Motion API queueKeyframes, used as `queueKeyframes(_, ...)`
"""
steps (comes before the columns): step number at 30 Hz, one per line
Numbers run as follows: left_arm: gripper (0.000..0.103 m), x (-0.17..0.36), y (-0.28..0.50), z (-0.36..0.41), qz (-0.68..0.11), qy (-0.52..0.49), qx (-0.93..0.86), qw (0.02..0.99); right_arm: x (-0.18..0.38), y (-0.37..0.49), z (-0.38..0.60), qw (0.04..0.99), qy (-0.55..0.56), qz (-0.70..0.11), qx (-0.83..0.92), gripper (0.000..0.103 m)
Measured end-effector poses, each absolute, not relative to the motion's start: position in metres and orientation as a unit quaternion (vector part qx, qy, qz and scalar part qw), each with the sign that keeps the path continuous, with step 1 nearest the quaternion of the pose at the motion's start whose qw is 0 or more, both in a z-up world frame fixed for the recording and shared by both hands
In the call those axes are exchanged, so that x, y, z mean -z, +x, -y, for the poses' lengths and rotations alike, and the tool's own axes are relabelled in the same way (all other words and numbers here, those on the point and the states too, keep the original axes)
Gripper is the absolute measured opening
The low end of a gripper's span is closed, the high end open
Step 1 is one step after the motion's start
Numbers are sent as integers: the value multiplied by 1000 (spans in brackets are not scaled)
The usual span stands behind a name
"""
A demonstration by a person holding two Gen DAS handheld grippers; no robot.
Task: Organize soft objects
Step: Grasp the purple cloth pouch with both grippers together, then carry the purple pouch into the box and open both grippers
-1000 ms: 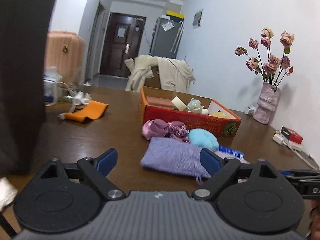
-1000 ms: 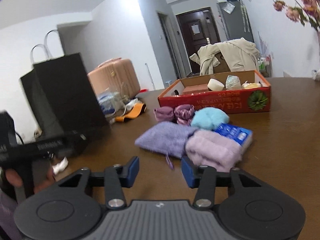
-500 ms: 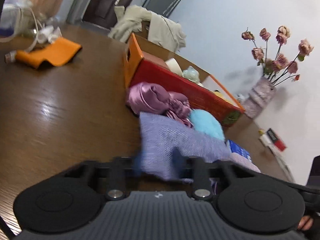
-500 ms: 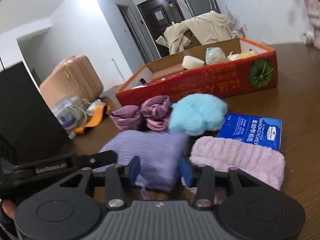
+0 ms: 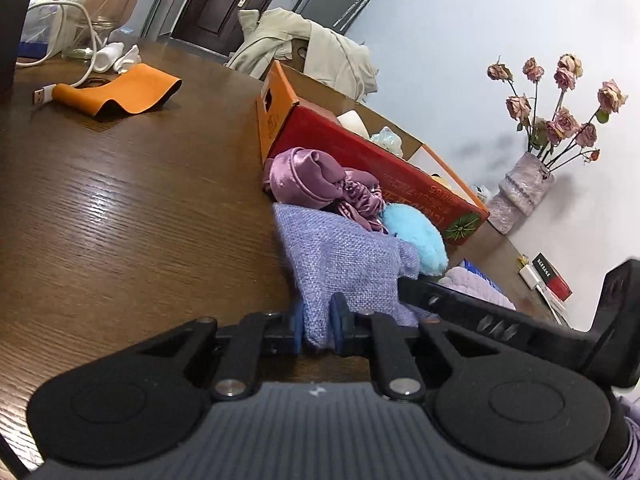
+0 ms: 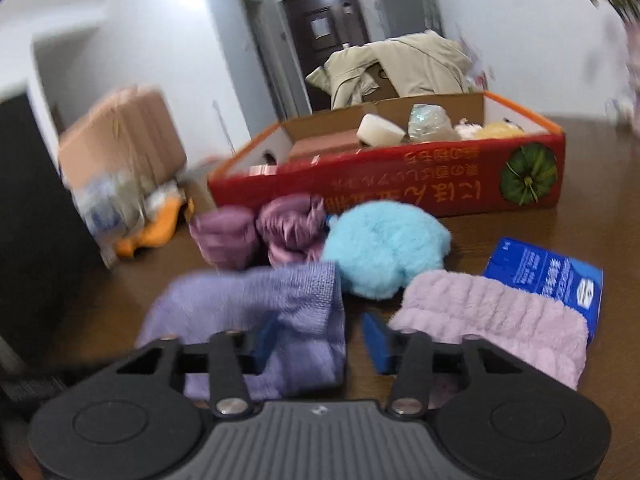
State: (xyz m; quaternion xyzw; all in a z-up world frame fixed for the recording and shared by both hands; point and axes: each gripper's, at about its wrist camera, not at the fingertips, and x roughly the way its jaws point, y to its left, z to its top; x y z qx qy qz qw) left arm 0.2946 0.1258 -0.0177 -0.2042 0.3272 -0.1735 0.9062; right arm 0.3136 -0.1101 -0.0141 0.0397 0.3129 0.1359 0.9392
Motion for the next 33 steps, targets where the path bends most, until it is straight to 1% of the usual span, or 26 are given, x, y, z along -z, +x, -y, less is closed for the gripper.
queueKeyframes(1,14,18,294,-124,-326,-201,173,907,14,311,106,938,24,-315,-146,28)
queueKeyframes(3,14,17,293,-123,-325,-196,171,909,13,308,98,938,-8,-314,-147,26)
queueKeyframes(5,12,17,292,-122,-324,-195,174,909,13,308,97,937,-10,-313,-151,23)
queueKeyframes(6,9,16,292,-121,-323,-195,176,909,12,307,98,937,-11,-313,-155,19)
queueKeyframes(8,7,13,288,-119,-316,-186,178,913,8,302,96,937,-22,-310,-157,8)
queueKeyframes(11,6,3,271,-114,-309,-172,174,919,1,286,100,935,-13,-309,-172,6)
queueKeyframes(12,6,-4,260,-113,-304,-176,175,920,-5,275,102,938,-11,-297,-176,6)
queueKeyframes(16,6,-38,215,-113,-243,-181,208,930,-37,229,119,947,2,-254,-198,6)
queueKeyframes(19,6,-46,212,-109,-226,-187,225,929,-52,220,130,950,14,-241,-196,6)
queueKeyframes(22,6,-47,231,-102,-245,-189,217,926,-62,228,139,952,25,-235,-194,6)
queueKeyframes(25,6,-62,272,-98,-243,-187,230,924,-78,257,147,955,21,-224,-192,6)
queueKeyframes(27,6,-72,309,-96,-244,-184,230,924,-93,297,153,956,28,-222,-192,6)
queueKeyframes(29,6,-81,352,-95,-261,-188,216,922,-103,338,155,952,31,-234,-196,6)
queueKeyframes(33,6,-88,429,-87,-302,-171,187,919,-106,428,155,935,52,-290,-197,6)
